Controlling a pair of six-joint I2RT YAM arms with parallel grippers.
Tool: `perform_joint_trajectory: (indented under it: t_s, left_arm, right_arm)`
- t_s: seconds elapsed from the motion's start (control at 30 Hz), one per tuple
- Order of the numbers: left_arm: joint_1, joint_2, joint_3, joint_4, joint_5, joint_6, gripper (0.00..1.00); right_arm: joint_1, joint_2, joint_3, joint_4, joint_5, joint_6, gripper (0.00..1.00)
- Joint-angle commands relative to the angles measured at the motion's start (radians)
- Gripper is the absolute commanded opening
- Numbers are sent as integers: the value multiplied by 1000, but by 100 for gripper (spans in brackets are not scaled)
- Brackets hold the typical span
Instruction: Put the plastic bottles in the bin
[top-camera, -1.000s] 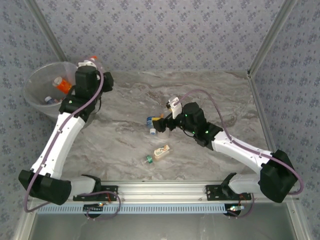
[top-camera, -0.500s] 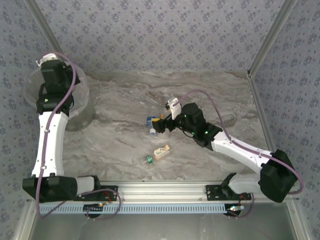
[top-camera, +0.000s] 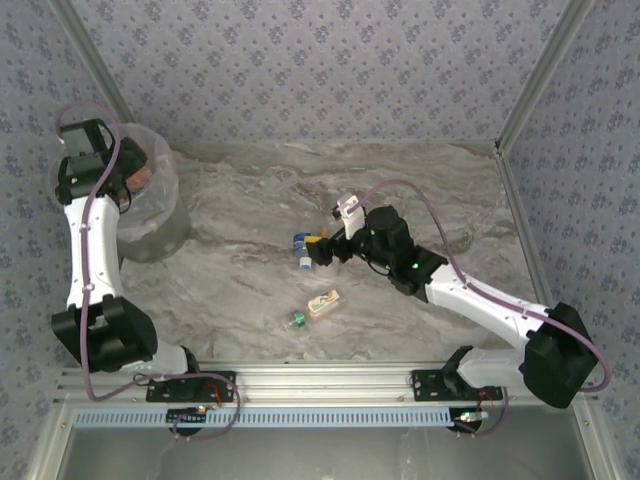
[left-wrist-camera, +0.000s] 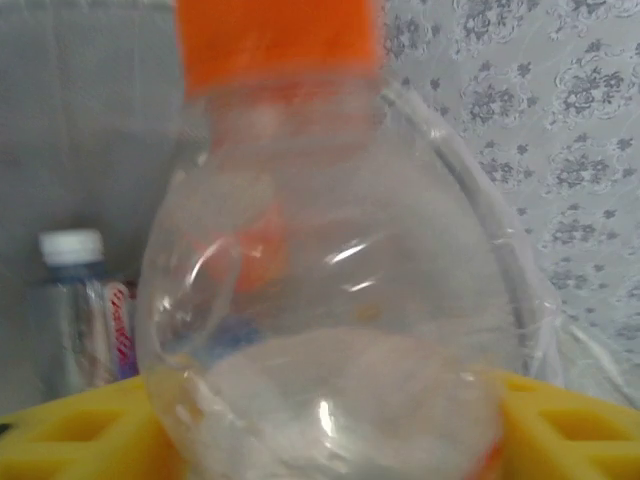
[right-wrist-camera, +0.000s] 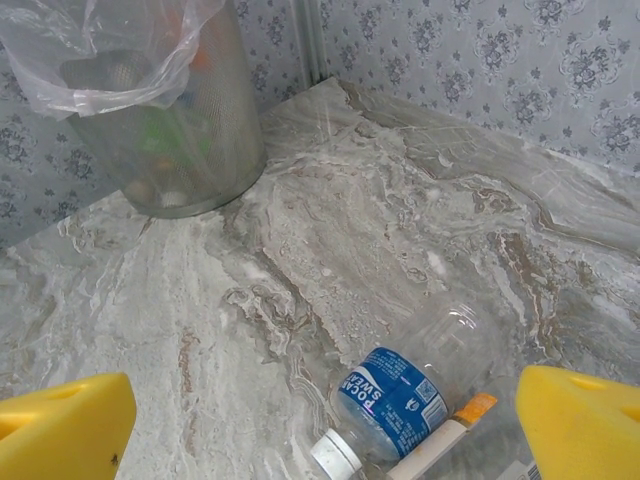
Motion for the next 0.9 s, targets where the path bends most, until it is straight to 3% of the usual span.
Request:
perform_joint_trajectory:
  t_s: [0.0, 0.3, 0.6, 0.7, 0.87]
  left_arm:
    - [5, -14, 59, -14, 92, -12, 80]
    - [5, -43, 75, -58, 215, -31, 99]
    - [5, -134, -18, 17, 351, -94, 99]
    - [5, -171, -46, 31, 396, -111, 99]
    - [5, -260, -143, 82, 457, -163, 100]
  right_arm:
    - [9, -26, 9, -26, 27, -16, 100]
    - [6, -10, 16, -110, -9, -110, 100]
    - [14, 33, 42, -290, -204, -372, 100]
    - [23, 63, 88, -446, -298, -489, 100]
    - [36, 141, 159, -638, -341, -675, 95]
